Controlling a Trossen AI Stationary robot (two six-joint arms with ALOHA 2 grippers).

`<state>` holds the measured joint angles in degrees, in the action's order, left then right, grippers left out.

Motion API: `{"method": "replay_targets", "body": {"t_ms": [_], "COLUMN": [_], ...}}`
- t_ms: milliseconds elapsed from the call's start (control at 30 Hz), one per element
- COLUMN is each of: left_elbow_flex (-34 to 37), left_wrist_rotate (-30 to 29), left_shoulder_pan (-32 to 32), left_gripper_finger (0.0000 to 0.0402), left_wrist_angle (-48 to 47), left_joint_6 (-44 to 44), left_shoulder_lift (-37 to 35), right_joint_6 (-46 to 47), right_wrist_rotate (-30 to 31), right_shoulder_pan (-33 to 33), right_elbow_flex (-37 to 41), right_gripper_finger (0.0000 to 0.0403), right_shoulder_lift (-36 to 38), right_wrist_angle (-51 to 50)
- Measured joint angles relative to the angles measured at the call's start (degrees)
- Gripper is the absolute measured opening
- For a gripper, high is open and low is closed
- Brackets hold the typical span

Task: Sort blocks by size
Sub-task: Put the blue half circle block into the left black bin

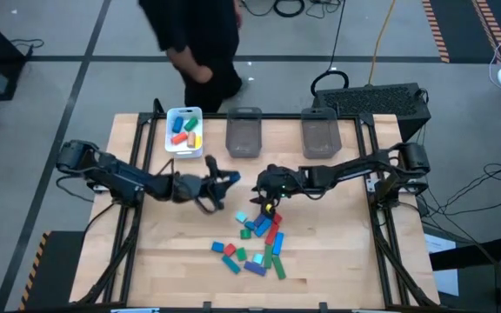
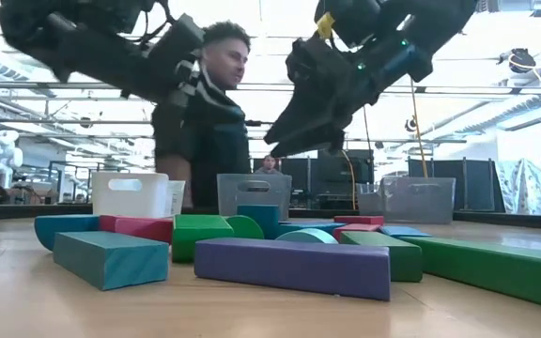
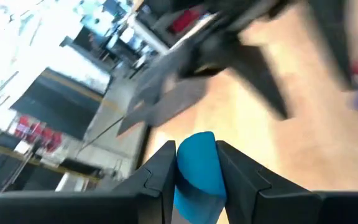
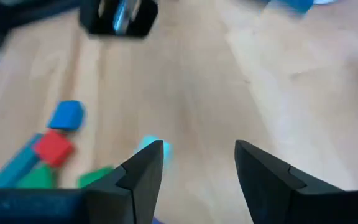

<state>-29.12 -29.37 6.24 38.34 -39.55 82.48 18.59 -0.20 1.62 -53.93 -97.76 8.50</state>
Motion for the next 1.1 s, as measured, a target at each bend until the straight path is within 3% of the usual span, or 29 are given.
{"method": "replay_targets", "body": {"t_ms": [200, 667, 833, 1100], "left_elbow_flex": [-4.95, -20.54, -23.71, -28.31], "left_wrist_rotate": [7.05, 22.67, 26.2, 26.41], "left_shoulder_pan": [-9.38, -28.03, -31.57, -34.81], "left_gripper_finger": [0.0097, 0.0097, 0.0097, 0.0098], "left_wrist_angle": [-8.4, -26.74, -27.91, -31.99], "left_joint_6": [0.46, 10.62, 15.03, 17.0], "left_shoulder_lift": [-1.62, -0.65, 3.99, 13.82], "right_joint_6": [-0.05, -1.04, -0.77, -0.22], "right_wrist_rotate": [0.29, 2.04, 3.0, 6.91], "right_shoulder_pan": [2.09, 3.02, 3.04, 3.71], "right_elbow_flex": [0.0, 0.0, 0.0, 0.0], "right_gripper_finger": [0.0187, 0.0187, 0.0187, 0.0187], "right_shoulder_lift": [0.59, 0.59, 0.59, 0.59], "right_wrist_angle": [-3.16, -4.29, -5.65, -10.49]}}
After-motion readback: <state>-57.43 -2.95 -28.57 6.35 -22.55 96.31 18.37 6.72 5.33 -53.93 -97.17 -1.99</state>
